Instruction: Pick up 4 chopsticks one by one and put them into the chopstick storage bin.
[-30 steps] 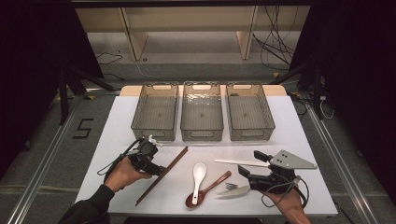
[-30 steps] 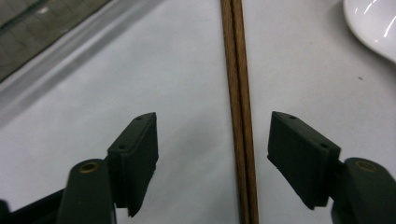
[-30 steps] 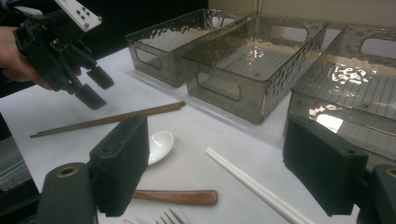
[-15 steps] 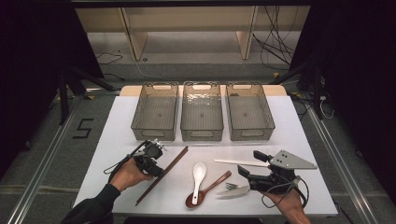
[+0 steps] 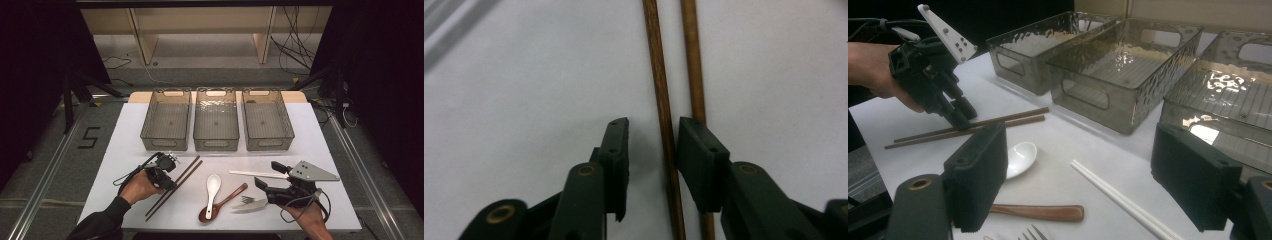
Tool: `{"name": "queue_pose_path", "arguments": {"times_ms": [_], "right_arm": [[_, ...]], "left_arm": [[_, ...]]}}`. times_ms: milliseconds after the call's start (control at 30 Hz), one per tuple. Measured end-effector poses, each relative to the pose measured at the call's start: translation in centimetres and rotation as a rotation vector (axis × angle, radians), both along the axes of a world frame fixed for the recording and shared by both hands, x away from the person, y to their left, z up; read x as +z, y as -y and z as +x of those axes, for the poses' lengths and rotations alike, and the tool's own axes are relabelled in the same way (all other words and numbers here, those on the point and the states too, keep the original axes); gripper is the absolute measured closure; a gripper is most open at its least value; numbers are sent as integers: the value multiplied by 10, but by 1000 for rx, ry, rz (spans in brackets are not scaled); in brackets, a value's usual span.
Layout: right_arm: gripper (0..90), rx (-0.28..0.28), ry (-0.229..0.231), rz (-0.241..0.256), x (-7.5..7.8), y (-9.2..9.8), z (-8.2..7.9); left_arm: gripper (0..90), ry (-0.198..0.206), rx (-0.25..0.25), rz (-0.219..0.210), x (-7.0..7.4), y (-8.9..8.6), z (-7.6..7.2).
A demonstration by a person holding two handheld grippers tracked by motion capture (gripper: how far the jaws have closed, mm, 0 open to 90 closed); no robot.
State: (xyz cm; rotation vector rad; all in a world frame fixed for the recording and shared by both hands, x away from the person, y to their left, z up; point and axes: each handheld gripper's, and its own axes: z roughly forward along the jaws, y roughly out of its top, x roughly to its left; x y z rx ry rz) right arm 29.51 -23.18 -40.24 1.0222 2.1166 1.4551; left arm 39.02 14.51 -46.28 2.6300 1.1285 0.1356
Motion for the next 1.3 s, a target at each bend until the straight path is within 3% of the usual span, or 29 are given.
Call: {"name": "queue_pose_path", "arguments": {"times_ms": [467,800,1033,1300], "right_arm": [[240,-7,-3,-6,0,1,1],[242,-7,2,-4,0,1,1],[243,-5,3,-4,1,1,0],[244,-6,5,-6,1,1,0]], "left_arm": [[812,-25,-46,35,1,5,2],[843,-22,-42,34,1,5,2],[846,0,-42,6,3,2,3],[846,41,-45,-50,19,-6,0]]}}
